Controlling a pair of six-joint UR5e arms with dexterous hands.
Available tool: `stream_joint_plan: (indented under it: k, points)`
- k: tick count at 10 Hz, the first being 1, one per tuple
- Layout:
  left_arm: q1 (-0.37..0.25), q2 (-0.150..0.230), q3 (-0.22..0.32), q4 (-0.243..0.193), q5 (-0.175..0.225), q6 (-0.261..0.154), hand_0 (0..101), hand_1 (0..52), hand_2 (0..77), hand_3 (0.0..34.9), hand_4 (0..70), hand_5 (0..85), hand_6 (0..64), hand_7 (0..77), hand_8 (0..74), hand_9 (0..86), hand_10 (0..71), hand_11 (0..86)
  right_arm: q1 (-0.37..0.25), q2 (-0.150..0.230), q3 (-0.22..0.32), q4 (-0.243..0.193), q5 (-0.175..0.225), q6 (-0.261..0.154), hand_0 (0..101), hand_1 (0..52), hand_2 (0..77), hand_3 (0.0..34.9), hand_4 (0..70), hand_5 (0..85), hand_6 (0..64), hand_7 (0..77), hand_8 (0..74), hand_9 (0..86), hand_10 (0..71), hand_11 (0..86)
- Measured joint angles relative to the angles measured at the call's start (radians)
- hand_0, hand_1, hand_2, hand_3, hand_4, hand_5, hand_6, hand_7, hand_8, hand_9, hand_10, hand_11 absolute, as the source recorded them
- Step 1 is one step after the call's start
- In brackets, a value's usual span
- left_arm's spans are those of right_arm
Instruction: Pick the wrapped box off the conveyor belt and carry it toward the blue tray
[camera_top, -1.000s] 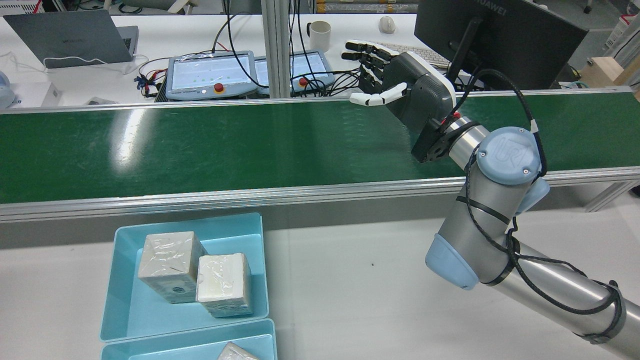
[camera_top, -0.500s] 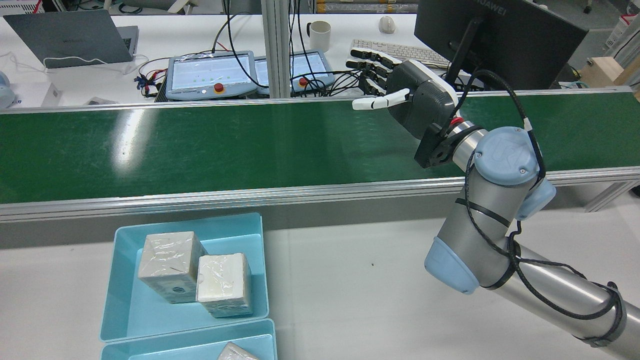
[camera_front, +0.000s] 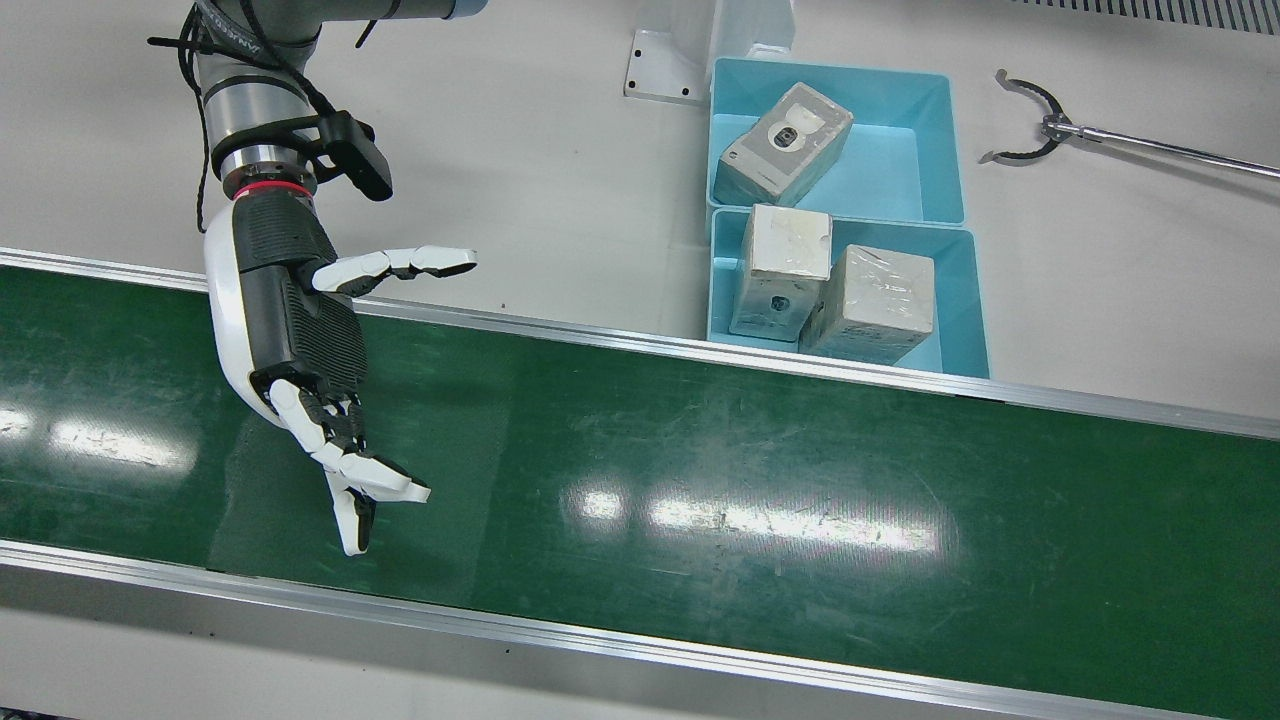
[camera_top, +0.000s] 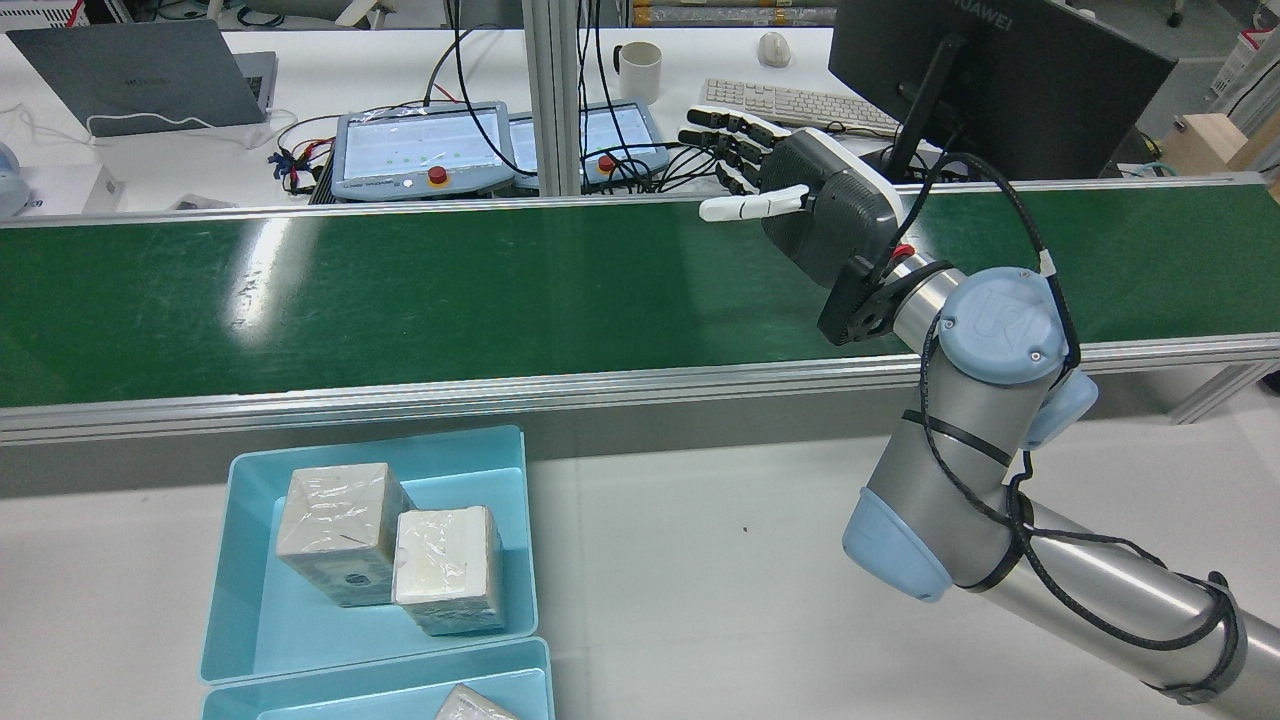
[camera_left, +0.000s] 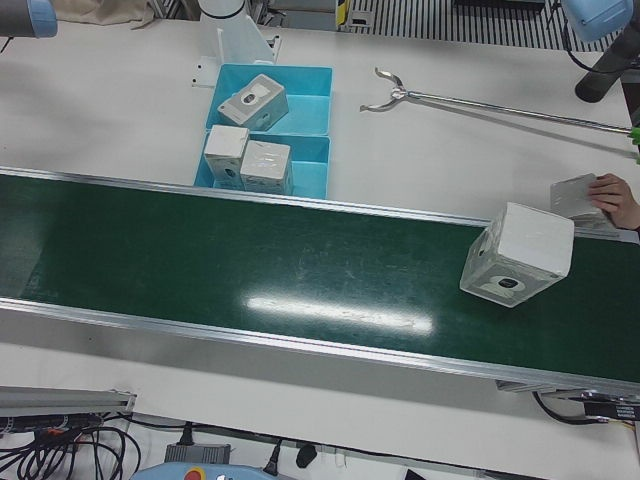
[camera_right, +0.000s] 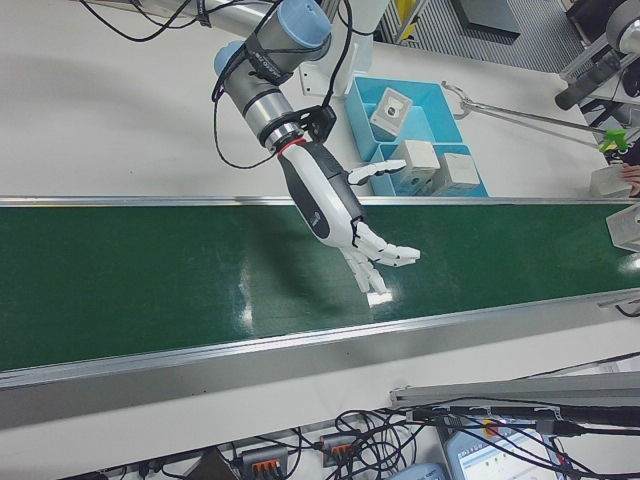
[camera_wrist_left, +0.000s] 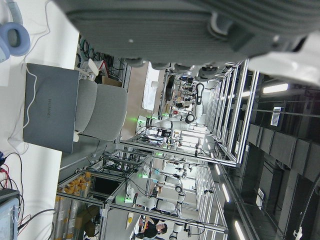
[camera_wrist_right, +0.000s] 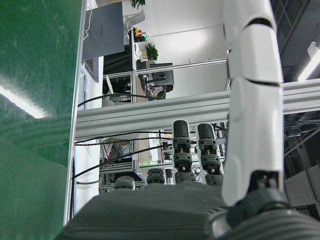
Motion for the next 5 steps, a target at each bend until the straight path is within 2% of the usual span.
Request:
stream_joint_plan:
  k: [2, 3, 5]
  points:
    - [0.000, 0.000, 0.000, 0.000, 0.000, 0.000, 0, 0.0, 1.1, 0.0, 0.0, 0.5, 0.0, 0.5, 0.5, 0.0, 0.5, 0.0, -0.003, 0.000, 0.000, 0.005, 0.000, 0.002, 49, 15.8, 10.9, 6.8, 15.8, 19.1, 7.6, 22.9, 1.1, 4.9, 0.5, 1.6]
    - [0.000, 0.000, 0.000, 0.000, 0.000, 0.000, 0, 0.0, 1.1, 0.0, 0.0, 0.5, 0.0, 0.5, 0.5, 0.0, 0.5, 0.0, -0.004, 0.000, 0.000, 0.006, 0.000, 0.003, 49, 13.1, 6.0, 6.9, 15.8, 18.0, 7.6, 22.9, 1.1, 4.9, 0.5, 1.6]
    - [0.000, 0.000, 0.000, 0.000, 0.000, 0.000, 0, 0.0, 1.1, 0.0, 0.0, 0.5, 0.0, 0.5, 0.5, 0.0, 0.5, 0.0, -0.005, 0.000, -0.001, 0.008, 0.000, 0.004, 49, 13.1, 7.1, 7.0, 14.7, 17.5, 7.6, 22.9, 1.1, 4.9, 0.5, 1.6]
